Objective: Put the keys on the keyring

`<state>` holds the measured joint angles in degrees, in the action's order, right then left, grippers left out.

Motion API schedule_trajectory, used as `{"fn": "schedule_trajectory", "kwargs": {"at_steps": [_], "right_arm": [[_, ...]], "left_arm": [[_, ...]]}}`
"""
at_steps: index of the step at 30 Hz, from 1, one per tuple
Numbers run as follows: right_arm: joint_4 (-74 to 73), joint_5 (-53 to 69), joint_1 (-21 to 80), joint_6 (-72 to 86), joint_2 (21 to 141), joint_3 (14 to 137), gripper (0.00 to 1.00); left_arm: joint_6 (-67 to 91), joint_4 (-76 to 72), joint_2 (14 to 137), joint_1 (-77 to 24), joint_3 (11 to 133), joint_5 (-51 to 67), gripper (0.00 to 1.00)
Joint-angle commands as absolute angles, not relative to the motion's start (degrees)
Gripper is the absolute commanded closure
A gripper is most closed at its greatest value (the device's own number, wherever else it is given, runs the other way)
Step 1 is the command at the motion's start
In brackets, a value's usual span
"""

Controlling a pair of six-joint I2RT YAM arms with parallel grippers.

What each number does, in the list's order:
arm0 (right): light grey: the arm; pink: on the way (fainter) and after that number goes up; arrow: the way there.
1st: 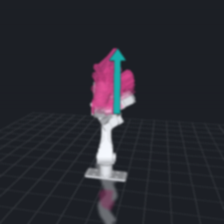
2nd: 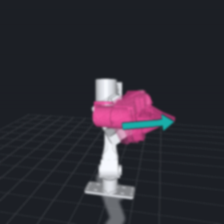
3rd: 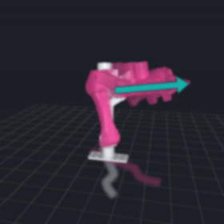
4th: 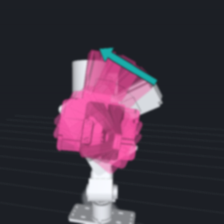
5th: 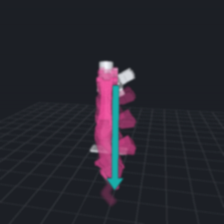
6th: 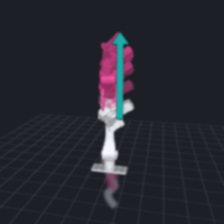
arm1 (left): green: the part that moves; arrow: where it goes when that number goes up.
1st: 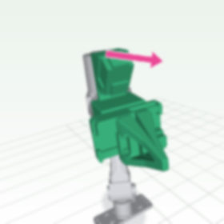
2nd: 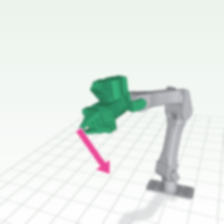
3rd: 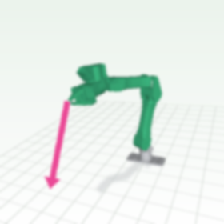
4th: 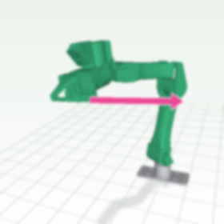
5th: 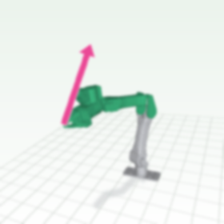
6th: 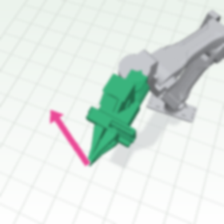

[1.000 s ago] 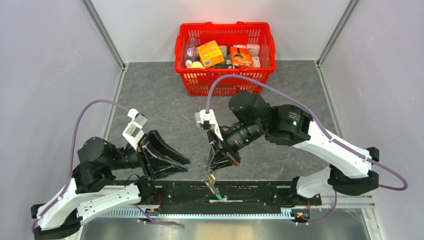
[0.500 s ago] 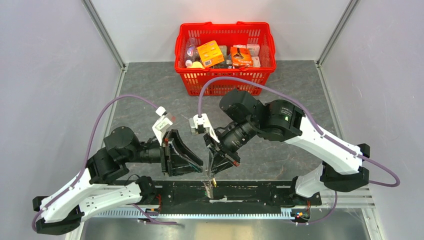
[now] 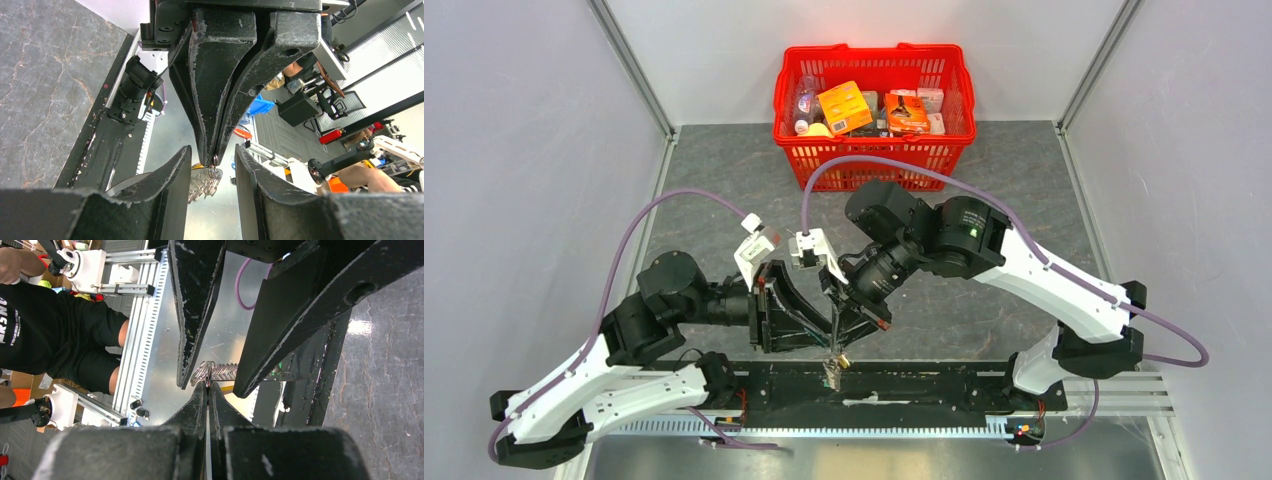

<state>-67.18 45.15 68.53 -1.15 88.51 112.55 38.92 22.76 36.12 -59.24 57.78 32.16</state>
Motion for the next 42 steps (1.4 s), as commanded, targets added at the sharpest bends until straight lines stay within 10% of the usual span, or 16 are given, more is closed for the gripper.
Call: {"fn": "schedule_trajectory", "kwargs": {"at_steps": [1, 29, 42], "right_arm": [[-66.4, 45.71, 68.91, -1.83, 88.51, 116.12, 1.0], [-66.24, 44.94, 68.91, -2.21, 88.96, 117.05, 1.0], [-60.21, 39.72, 68.83, 1.65, 83.4, 112.77, 0.64]], "left_arm": [[37.03, 22.15, 36.25, -59.3, 58.19, 34.28, 0.58], [35.15, 22.32, 35.51, -59.32, 56.96, 34.12, 0.98], [33.92, 21.38, 31.32, -59.25, 55.9, 27.52, 0.98]]}}
